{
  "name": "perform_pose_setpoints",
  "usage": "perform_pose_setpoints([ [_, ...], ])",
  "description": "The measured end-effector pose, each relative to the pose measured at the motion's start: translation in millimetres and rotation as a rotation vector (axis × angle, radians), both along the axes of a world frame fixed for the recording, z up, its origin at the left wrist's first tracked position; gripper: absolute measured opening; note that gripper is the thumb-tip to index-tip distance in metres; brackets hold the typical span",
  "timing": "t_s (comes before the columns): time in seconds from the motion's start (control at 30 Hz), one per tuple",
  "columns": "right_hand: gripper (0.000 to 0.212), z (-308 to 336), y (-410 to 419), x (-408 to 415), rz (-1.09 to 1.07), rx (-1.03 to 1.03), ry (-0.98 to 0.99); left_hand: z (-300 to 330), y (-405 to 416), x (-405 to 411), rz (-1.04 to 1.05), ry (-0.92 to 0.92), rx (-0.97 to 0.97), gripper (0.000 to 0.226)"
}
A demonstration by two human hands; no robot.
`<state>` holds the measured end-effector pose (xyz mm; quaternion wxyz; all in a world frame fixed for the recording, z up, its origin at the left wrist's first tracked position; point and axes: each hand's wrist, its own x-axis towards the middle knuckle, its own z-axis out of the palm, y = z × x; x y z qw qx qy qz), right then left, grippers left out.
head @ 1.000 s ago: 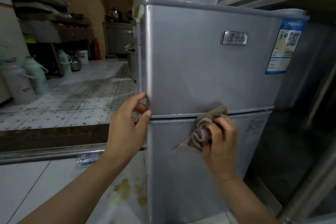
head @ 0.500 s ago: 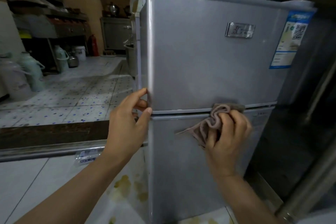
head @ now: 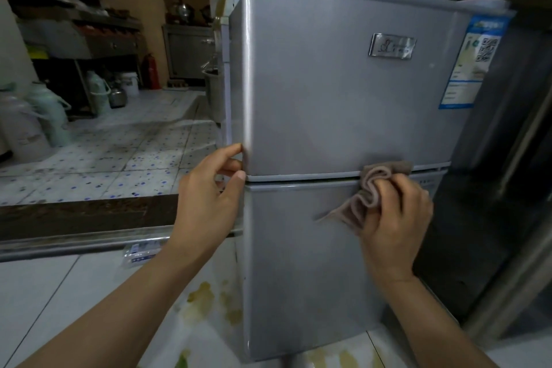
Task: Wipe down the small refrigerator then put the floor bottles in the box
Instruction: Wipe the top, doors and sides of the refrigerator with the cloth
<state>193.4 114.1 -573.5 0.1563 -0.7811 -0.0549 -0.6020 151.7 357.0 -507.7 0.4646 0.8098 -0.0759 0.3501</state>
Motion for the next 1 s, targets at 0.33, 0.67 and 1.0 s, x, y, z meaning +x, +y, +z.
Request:
perform_pose_setpoints([
  [0.33, 0.029, -10, 75, -8, 0.218, 0.019, -0.056, 2, 1, -4, -0.042, 0.05, -0.059, 0.041],
  [0.67, 0.038, -17, 152, 2, 0.273, -0.229, -0.165, -7, 49, -18, -0.128, 0.154, 0.022, 0.048],
  [1.0, 0.041, -58, 126, -18, 0.215, -0.268, 0.079, -21, 25, -9, -0.148, 0.117, 0.01, 0.04],
])
